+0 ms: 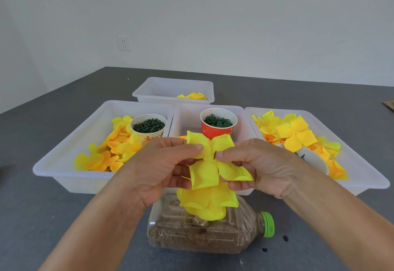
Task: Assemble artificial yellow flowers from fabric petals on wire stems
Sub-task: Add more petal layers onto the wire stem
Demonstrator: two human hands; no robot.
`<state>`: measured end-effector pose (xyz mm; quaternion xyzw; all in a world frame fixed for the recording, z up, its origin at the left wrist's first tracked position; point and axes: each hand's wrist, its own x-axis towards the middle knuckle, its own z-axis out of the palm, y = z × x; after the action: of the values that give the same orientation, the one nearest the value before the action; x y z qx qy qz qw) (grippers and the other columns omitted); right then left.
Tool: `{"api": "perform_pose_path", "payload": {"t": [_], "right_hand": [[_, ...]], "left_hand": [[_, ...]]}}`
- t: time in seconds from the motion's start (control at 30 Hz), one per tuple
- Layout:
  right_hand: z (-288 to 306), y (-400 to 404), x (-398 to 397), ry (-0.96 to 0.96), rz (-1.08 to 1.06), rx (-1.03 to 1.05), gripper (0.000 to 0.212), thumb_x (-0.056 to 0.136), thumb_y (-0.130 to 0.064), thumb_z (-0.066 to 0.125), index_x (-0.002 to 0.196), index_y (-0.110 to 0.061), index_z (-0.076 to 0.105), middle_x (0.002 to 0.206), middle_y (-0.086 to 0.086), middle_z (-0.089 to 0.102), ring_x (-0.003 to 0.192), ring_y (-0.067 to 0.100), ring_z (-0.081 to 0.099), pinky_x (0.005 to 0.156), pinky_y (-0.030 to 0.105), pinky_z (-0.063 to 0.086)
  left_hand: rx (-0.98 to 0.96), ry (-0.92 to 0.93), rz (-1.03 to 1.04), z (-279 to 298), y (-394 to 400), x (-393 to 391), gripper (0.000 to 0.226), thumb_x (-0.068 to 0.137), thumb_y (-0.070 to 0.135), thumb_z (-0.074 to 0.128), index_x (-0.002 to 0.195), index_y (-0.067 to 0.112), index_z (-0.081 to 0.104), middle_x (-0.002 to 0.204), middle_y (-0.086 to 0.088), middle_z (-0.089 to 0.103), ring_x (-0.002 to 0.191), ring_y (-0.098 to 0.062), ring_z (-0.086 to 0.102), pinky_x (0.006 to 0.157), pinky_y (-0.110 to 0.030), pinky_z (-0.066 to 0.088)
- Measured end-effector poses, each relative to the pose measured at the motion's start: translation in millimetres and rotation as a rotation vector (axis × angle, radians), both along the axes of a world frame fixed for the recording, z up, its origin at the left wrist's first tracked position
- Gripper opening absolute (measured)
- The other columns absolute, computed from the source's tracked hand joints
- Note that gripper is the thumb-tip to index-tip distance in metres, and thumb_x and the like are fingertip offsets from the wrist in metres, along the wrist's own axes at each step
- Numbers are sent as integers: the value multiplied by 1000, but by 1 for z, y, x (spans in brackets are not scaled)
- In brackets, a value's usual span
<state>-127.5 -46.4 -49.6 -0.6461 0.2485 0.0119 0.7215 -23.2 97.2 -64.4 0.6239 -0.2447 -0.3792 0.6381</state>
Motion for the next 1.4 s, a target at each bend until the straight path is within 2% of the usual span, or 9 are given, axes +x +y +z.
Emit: {"api": "perform_pose_path", "payload": {"t": [0.3,0.47,0.63,0.73,0.93,1.0,1.13,1.23,1.4], "right_hand": [[2,-2,-1,-3,-3,-10,5,78,-12,66,74,-14,68,66,3,70,52,12,65,48,21,52],[-1,-5,0,2,39,-11,6,77,-10,66,76,-14,70,69,2,71,56,11,65,50,21,52],[2,-11,2,18,98,-34,17,58,-17,70,75,-16,70,71,1,72,59,10,67,52,22,53],[4,-15,5,28,136,-43,20,54,-18,70,73,-15,70,70,1,70,58,11,66,51,23,52],[3,-18,9,42,187,-32,21,49,-19,71,69,-14,74,72,2,70,59,12,65,56,24,53],[3,-18,10,50,201,-39,17,50,-19,70,66,-15,75,71,1,70,59,11,65,56,23,53],[4,-18,13,55,207,-58,15,50,-18,69,64,-14,75,70,2,70,58,11,65,54,23,52],[5,-18,14,56,206,-48,15,51,-14,69,65,-12,74,70,4,70,57,12,65,52,23,54],[5,-19,15,72,208,-65,25,49,-15,70,73,-11,71,72,5,69,58,13,65,54,25,54]], "left_hand": [[-10,36,-18,1,3,1,10,74,14,66,78,7,71,75,-17,66,47,-20,58,38,-21,45],[-14,36,-18,2,6,2,28,61,29,68,79,7,71,76,-15,68,46,-19,59,37,-23,46],[-10,61,108,3,8,12,37,73,42,59,82,8,67,66,-9,69,48,-17,62,40,-19,44],[-22,92,143,1,13,17,34,91,34,49,80,7,68,66,-11,69,49,-18,63,39,-20,45],[15,7,186,-6,21,20,25,94,13,49,79,9,69,68,-8,69,49,-14,61,39,-20,44],[45,-15,170,-8,21,19,21,91,22,55,85,7,68,70,-9,69,50,-14,60,40,-20,43],[63,-24,63,-5,20,15,52,65,53,62,90,8,66,71,-12,70,50,-17,59,40,-21,42],[50,-67,-8,-1,19,10,41,57,42,70,83,11,67,71,-7,70,50,-13,59,40,-18,42],[39,-55,81,-5,14,9,18,69,8,74,86,8,66,59,0,64,46,-11,56,39,-19,40]]}}
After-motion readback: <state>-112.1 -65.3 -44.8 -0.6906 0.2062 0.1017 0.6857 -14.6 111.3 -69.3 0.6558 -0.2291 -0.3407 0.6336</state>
